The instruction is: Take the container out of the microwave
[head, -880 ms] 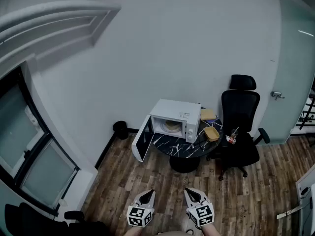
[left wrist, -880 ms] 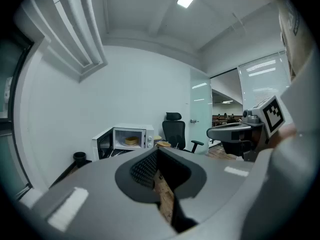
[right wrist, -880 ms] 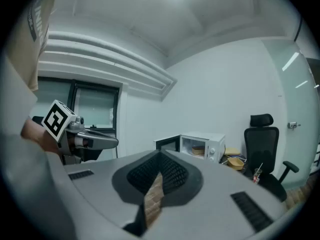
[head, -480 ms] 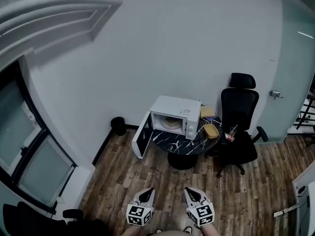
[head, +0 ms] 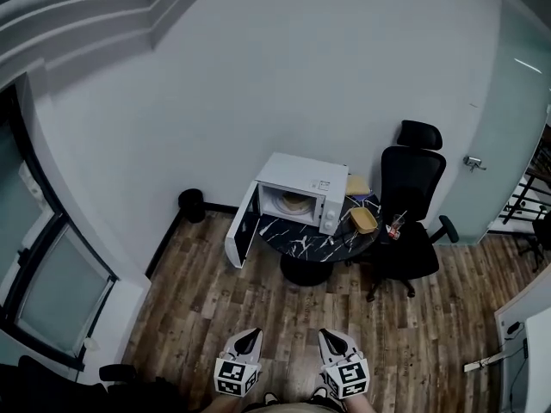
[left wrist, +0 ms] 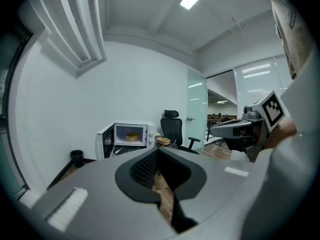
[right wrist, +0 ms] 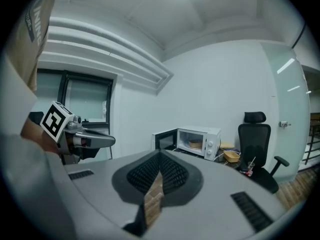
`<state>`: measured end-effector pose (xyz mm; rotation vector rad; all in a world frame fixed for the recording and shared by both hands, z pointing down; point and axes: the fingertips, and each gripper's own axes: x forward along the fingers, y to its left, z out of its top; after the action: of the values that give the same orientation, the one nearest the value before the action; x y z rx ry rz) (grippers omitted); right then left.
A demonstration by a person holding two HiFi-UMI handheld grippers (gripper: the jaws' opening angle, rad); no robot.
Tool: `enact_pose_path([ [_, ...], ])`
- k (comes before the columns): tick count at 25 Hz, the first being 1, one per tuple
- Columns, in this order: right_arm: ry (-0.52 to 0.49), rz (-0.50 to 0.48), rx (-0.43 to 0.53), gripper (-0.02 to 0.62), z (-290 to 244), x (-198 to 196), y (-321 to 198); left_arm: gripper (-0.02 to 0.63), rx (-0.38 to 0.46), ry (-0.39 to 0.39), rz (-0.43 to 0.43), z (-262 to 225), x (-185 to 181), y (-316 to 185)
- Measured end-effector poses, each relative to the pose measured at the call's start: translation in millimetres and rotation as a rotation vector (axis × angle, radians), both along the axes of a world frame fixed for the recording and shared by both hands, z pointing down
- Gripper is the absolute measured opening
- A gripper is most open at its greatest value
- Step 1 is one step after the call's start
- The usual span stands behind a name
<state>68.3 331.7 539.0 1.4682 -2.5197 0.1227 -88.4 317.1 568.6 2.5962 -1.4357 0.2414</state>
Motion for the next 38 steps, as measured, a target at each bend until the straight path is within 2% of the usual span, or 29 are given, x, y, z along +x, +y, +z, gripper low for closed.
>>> enact_pose_path([
  [6, 0.015, 0.030, -0.040, 0.008, 16.3, -1.2, 2.5, 0.008, -0.013, 0.023, 0.003, 11.9, -6.5, -11.6],
  [15, 0.034, 0.008, -0.072, 0.008, 27.4, -4.4, -15.9, 0.008, -0.070, 0.036, 0.011, 33.4, 0.1, -25.7],
  [20, 0.003, -0.007, -0.057, 0.008, 30.6, 0.8, -44.7, 0.008, -0.062, 0.023, 0.030, 26.3, 16.5, -45.5],
  [25, -0.019, -0.034, -0.059, 0.008, 34.5, 16.1, -82.4, 0.008, -0.087, 0.029, 0.062, 26.1, 50.0, -68.6],
  [30, -0.049, -0.050, -0.027, 0.008, 30.4, 37.8, -131.1, 0.008, -0.043, -0.009, 0.069, 9.6, 74.9, -113.3],
  [38, -0.125, -0.079, -0.027, 0.008, 22.3, 63.6, -188.0, 0.008, -0.028, -0.020, 0.007, -4.0, 91.4, -173.1],
])
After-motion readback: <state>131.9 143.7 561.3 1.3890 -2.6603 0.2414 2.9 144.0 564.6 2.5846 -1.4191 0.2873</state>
